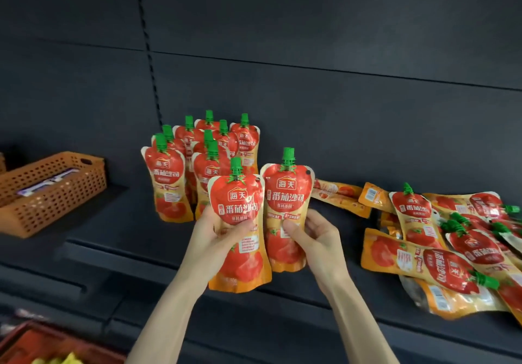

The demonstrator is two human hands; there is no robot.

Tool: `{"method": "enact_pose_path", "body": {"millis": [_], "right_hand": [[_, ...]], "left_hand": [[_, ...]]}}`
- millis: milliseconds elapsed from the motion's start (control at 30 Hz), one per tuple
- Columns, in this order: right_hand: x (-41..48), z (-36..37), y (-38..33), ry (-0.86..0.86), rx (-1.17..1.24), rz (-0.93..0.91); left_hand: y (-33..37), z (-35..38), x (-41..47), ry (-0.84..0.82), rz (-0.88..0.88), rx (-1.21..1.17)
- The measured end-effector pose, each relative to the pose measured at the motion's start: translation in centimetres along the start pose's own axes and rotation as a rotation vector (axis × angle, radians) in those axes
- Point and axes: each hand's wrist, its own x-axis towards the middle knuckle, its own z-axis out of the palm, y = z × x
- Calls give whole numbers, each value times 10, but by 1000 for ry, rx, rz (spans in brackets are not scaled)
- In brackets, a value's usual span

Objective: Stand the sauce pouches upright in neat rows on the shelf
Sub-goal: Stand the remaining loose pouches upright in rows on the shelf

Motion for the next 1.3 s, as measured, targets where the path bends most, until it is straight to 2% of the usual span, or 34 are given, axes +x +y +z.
{"method": "enact_pose_path", "body": {"millis": [233,467,700,867,1033,1300], "right_hand": [[-14,92,29,124,-2,-41],[-10,141,36,207,-101,-67],[15,153,47,206,-164,-32],[18,153,68,175,-302,-11],[24,159,76,197,-354,-15],[19,165,85,226,-452,-39]], "left_hand": [[-10,-93,7,-3,16,55],[-6,-147,26,-34,31,43],[-18,-172,56,-70,-7,-40],[-40,-182,56,-144,-23,62],[-60,-191,57,-80,61,231],[-69,-208,68,-123,71,241]]}}
